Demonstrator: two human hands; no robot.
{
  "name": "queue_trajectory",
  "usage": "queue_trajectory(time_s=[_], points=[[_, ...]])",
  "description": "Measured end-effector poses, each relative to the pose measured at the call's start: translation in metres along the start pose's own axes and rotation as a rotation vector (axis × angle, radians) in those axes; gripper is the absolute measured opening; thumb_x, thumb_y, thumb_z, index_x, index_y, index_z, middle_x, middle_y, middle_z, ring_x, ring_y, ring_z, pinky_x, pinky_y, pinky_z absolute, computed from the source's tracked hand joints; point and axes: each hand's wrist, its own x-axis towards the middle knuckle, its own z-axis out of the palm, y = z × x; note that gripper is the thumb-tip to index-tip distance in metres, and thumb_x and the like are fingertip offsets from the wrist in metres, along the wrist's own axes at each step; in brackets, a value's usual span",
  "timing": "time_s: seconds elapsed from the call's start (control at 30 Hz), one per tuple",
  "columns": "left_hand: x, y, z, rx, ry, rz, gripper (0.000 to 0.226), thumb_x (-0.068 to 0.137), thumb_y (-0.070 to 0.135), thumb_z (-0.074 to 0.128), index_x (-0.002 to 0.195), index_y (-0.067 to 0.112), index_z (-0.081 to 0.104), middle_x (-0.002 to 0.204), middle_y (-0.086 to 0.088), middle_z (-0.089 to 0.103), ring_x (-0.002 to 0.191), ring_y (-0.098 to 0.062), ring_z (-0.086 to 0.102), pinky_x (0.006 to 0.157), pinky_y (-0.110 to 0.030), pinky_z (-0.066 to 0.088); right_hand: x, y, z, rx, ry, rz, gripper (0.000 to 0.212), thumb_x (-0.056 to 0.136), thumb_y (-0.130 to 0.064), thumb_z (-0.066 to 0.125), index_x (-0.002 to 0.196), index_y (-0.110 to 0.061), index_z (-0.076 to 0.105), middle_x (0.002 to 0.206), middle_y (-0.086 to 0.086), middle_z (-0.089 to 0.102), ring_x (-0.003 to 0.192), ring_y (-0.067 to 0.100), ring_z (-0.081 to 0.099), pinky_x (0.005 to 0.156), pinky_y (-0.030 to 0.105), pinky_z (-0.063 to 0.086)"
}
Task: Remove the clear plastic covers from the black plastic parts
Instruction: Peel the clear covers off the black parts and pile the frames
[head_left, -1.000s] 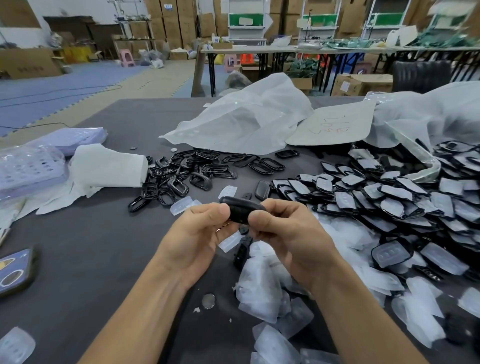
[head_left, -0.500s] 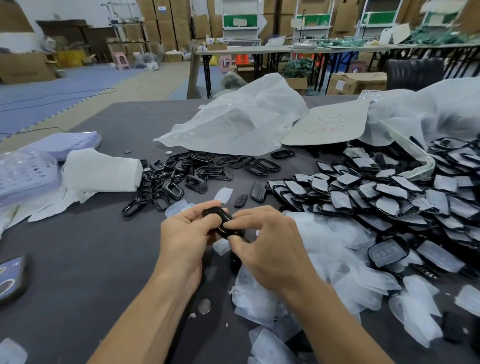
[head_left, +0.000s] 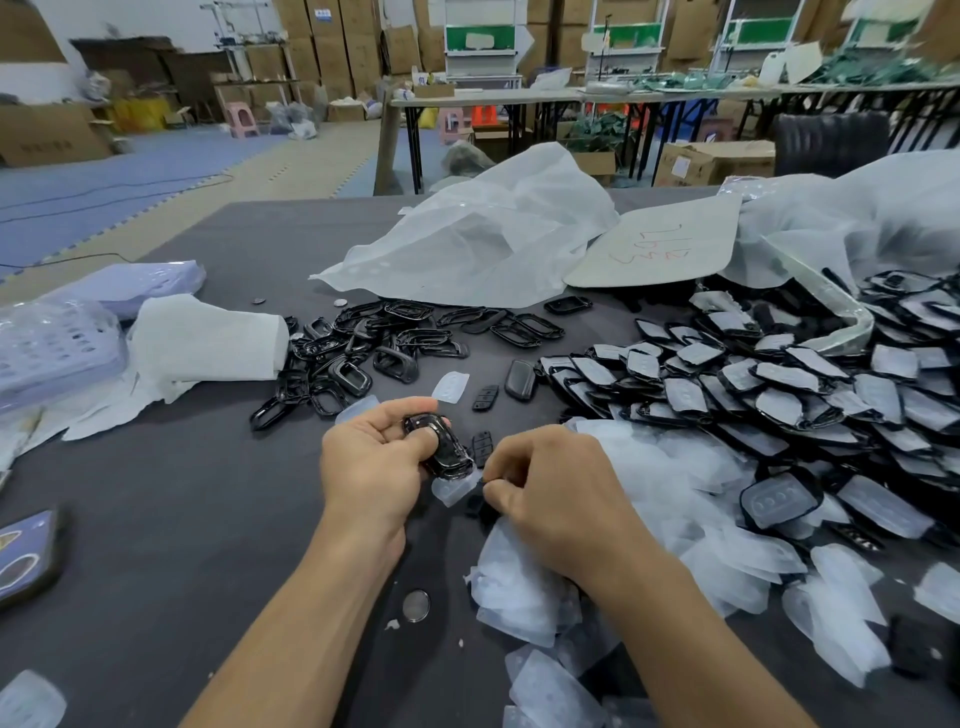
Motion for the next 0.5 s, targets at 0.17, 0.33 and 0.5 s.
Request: queue_trajectory(time_s=[0.17,0.33,0.5], points=[[0.000,0.001,-0.001,0.010,-0.011,0.014,0.038,0.089,-0.018,0.062,0.088,0.016,0.077,0.071,-0.005,0.077,0.059,-0.014,0.067,0.060,-0.030,0.058,0.001,0.002,-0.004,0.245,-0.006,0.046,0.015,0.073,-0.008,0.080,0.074,-0.022,0.079,0.064,-0.007,0.070,0.053,0.000,0.055,0.056,0.013,0.045],[0.000,0.001,0.000,0.015,0.005,0.016,0.039,0.088,-0.019,0.063,0.085,0.017,0.078,0.078,-0.013,0.078,0.072,-0.021,0.070,0.073,-0.038,0.061,0.003,0.006,-0.014,0.208,-0.200,0.039,0.043,0.074,0.006,0.063,0.086,-0.030,0.082,0.069,-0.011,0.070,0.056,-0.002,0.054,0.058,0.012,0.044],[-0.002,0.002,0.000,0.038,0.014,0.021,0.037,0.085,-0.017,0.066,0.083,0.017,0.079,0.075,-0.014,0.074,0.072,-0.025,0.064,0.078,-0.043,0.058,0.002,0.007,-0.010,0.252,-0.008,0.077,0.033,0.075,0.002,0.074,0.079,-0.029,0.082,0.068,-0.011,0.073,0.059,0.001,0.062,0.056,0.011,0.047]])
